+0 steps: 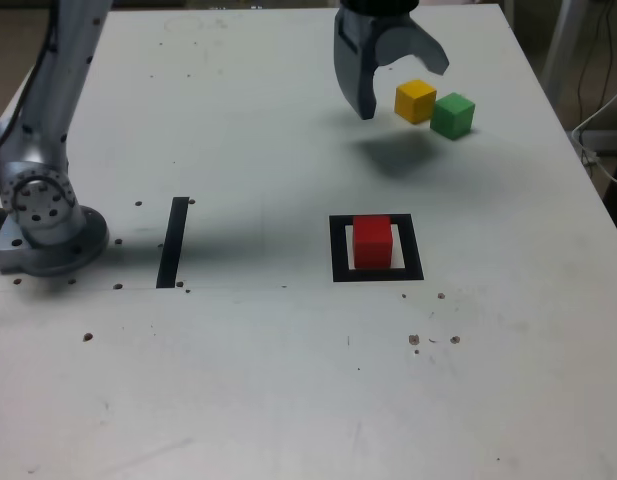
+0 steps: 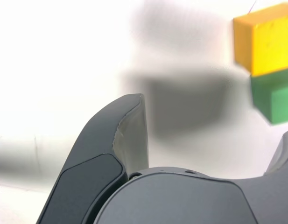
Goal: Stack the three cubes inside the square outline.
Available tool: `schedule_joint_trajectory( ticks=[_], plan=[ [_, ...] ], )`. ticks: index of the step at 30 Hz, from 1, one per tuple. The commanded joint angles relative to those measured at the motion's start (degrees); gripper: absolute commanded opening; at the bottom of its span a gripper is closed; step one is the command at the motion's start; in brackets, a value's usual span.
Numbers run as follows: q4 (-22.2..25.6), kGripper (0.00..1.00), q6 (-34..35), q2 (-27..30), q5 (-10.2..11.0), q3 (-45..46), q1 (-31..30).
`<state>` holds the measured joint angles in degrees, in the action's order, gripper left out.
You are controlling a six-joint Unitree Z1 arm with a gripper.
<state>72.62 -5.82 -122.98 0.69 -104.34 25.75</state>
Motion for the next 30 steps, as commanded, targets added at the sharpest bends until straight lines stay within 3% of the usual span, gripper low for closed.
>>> schedule_joint_trajectory(
  ticks=[1, 14, 30],
  plan=[
    [0.86, 1.00, -0.14, -1.50, -0.07, -1.98, 0.59],
    [7.36, 0.99, -0.44, -11.07, -0.22, -16.72, 3.73],
    [12.24, 0.98, -1.76, -20.79, -2.50, -28.99, 6.52]
  ],
)
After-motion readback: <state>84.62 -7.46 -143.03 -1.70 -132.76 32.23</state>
